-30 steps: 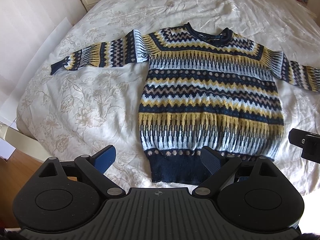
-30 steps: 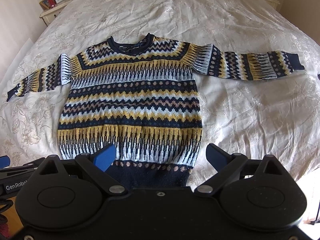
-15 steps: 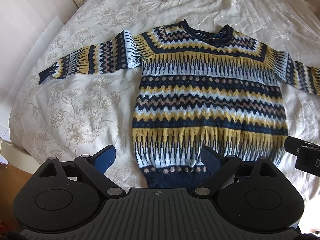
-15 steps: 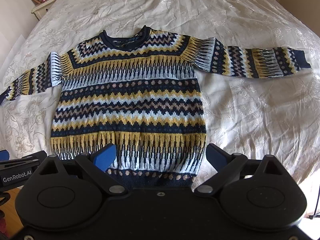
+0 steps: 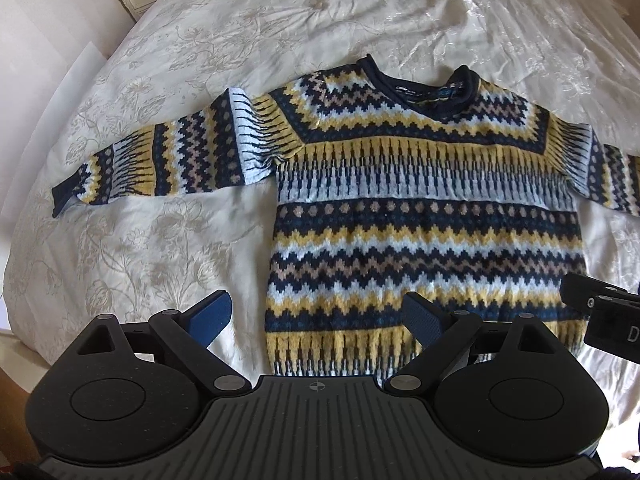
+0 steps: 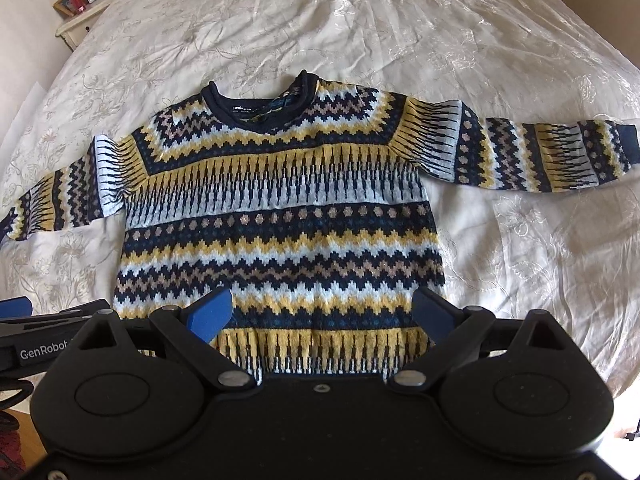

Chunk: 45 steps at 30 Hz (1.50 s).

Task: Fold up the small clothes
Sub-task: 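Move both grippers over the spread-out patterned sweater, then grasp the navy cuff of a sweater sleeve with the right gripper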

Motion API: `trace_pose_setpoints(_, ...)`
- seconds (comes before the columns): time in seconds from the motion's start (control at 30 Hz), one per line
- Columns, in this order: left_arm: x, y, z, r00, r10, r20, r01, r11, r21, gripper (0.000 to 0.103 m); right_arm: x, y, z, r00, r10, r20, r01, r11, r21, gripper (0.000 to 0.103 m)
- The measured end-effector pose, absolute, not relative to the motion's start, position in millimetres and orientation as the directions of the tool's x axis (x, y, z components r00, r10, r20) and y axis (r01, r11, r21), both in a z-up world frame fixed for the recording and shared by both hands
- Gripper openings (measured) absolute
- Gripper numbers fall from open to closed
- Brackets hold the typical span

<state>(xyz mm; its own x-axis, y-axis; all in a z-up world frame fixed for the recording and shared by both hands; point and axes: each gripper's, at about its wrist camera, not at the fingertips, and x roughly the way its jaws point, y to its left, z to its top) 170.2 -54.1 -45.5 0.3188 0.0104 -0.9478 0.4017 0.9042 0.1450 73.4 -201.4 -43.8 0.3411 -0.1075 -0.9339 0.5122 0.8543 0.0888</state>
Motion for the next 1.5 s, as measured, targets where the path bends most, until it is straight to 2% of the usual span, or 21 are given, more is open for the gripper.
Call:
trace_pose_setpoints(0.4, 225, -65, -66, 0.287, 0.007, -0.958, 0.464, 0.874, 0.146, 0.093, 119, -202, -61, 0.335, -0.075, -0.939, 0.543, 0.83, 0.127, 0.096)
trace_pose_setpoints(0.63, 233, -78, -71, 0.31, 0.002, -0.951, 0.458, 0.876, 0.151, 0.091, 115, -228, -62, 0.445, -0.095, -0.89, 0.53, 0.829, 0.177, 0.095)
trace_pose_setpoints(0.83, 223, -101, -75, 0.309, -0.012, -0.951, 0.452, 0.882, 0.135, 0.085, 92, -285, -64, 0.539, -0.147, -0.83, 0.509, 0.842, 0.182, 0.095)
trace_pose_setpoints(0.87, 219, -106, -74, 0.313, -0.018, -0.95, 0.444, 0.887, 0.13, 0.079, 87, -296, -66, 0.547, -0.151, -0.824, 0.504, 0.844, 0.18, 0.095)
trace_pose_setpoints(0.93, 212, -115, -72, 0.32, -0.015, -0.947, 0.417, 0.9, 0.126, 0.073, 78, -322, -73, 0.548, -0.156, -0.822, 0.502, 0.847, 0.174, 0.095)
trace_pose_setpoints(1.0, 203, -123, -69, 0.328, -0.023, -0.944, 0.379, 0.919, 0.109, 0.073, 68, -350, -80, 0.541, -0.167, -0.824, 0.51, 0.844, 0.163, 0.094)
trace_pose_setpoints(1.07, 195, -132, -68, 0.34, -0.03, -0.94, 0.352, 0.931, 0.098, 0.073, 57, -380, -88, 0.528, -0.184, -0.829, 0.524, 0.839, 0.147, 0.088)
trace_pose_setpoints(1.3, 166, -174, -73, 0.343, 0.012, -0.939, 0.305, 0.944, 0.123, 0.073, 16, -488, -106, 0.467, -0.267, -0.843, 0.602, 0.795, 0.081, 0.087)
trace_pose_setpoints(1.5, 145, -195, -80, 0.317, 0.041, -0.948, 0.273, 0.953, 0.132, 0.073, -17, -565, -121, 0.416, -0.307, -0.856, 0.692, 0.718, 0.079, 0.087)
